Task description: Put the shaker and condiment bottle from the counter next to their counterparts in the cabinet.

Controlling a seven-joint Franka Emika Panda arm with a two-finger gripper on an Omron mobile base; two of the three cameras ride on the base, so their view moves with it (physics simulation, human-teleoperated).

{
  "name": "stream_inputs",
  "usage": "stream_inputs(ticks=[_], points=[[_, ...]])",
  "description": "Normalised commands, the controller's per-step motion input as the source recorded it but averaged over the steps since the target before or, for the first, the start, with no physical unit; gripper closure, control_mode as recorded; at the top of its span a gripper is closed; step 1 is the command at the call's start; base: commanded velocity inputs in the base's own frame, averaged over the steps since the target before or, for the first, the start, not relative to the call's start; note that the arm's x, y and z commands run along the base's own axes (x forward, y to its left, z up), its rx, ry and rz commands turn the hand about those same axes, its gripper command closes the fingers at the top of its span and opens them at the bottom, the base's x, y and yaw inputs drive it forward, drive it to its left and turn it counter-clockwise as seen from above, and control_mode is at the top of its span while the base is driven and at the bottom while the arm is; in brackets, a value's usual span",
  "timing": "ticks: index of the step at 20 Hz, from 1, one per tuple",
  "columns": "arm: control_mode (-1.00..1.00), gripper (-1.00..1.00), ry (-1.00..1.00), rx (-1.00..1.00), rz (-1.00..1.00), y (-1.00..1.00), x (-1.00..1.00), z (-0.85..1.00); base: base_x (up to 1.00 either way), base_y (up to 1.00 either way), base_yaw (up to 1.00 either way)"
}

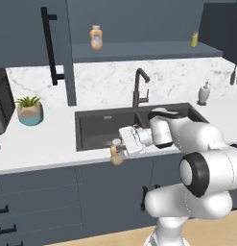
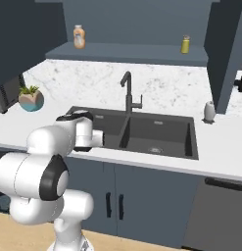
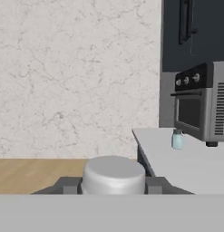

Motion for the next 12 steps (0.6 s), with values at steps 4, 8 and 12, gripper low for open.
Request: stream_inputs(ticks=[4,8,12], points=[[1.0,1.0,0.0,0.0,0.0,0.0,0.0,0.0,0.64,-0.13,-0.12],[1.0,1.0,0.0,0.0,0.0,0.0,0.0,0.0,0.73,0.0,-0.08],[1.0,1.0,0.0,0.0,0.0,0.0,0.0,0.0,0.8,0.0,-0.07]])
